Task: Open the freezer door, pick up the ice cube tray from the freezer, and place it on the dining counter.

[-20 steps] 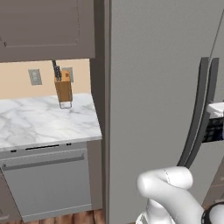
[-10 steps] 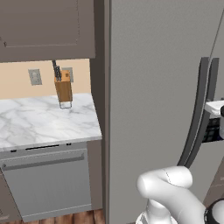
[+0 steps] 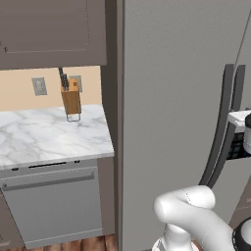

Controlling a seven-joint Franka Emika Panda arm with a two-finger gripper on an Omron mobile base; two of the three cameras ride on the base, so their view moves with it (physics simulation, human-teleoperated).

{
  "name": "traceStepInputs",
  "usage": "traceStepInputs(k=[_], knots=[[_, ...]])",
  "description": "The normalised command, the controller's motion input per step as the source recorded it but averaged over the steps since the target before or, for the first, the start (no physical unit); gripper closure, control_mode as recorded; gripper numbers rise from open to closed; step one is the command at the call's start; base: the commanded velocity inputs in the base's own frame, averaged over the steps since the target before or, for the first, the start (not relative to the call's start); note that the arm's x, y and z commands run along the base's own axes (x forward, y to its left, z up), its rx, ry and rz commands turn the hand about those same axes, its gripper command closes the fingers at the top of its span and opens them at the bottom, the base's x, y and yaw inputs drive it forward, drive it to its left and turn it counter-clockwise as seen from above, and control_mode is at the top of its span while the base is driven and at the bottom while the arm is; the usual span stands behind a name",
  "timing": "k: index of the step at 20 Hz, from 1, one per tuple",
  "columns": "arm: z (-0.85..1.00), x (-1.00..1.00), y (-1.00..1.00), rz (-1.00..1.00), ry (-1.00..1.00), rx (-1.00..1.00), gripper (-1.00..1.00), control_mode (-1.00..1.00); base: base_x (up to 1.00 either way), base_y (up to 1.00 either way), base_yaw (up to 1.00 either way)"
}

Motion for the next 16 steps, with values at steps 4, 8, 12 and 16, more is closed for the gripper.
traceStepInputs(k=[4,8,12,16], knots=[[0.00,0.14,-0.09,0.00,0.00,0.00,-1.00,-1.00,0.00,0.00,0.00],[0.00,0.02,-0.20,0.00,0.00,0.00,-1.00,-1.00,0.00,0.00,0.00],[0.00,0.00,-0.08,0.00,0.00,0.00,-1.00,-1.00,0.00,0.00,0.00],[0.00,0.00,0.00,0.00,0.00,0.00,-1.00,-1.00,0.00,0.00,0.00]])
